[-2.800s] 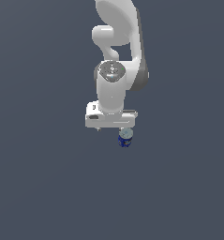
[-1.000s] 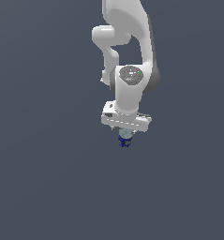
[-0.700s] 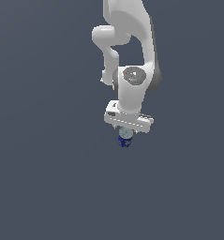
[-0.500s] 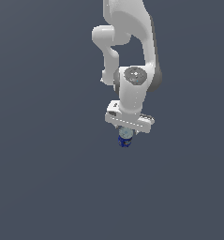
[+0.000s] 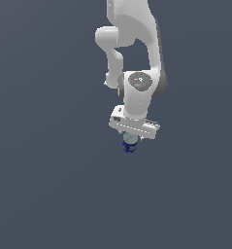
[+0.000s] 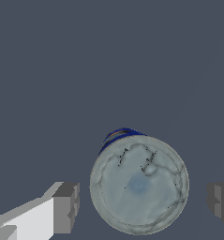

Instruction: Pick up the object and move it to a goal position.

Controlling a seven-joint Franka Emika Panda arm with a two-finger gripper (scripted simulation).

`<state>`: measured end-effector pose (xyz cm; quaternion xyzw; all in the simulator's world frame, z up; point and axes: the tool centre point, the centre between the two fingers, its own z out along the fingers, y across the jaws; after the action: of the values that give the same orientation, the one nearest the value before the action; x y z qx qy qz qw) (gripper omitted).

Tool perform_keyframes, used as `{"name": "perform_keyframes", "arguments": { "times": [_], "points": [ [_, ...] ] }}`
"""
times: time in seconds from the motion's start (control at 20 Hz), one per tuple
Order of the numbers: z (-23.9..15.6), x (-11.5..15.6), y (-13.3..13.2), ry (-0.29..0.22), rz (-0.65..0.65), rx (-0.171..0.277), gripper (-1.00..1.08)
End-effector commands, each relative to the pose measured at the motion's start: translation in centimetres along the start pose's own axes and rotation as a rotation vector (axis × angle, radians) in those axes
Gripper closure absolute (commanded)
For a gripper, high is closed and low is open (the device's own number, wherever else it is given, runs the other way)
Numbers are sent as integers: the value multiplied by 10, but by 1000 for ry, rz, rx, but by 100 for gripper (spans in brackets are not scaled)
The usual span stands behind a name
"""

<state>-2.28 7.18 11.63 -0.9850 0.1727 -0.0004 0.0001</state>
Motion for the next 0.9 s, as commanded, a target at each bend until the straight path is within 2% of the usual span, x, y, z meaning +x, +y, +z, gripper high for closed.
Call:
{"name": "perform_keyframes", "arguments": {
  "times": [0.0,0.25,0.5,0.55,0.85],
  "points": [
    [10,-1,0,-1,1,-1,-92],
    [35,-2,0,-1,3,-1,-92],
    [42,-1,0,-1,3,-1,-92],
    [42,-1,0,-1,3,-1,108],
    [42,-1,0,-1,3,-1,108]
  ]
}}
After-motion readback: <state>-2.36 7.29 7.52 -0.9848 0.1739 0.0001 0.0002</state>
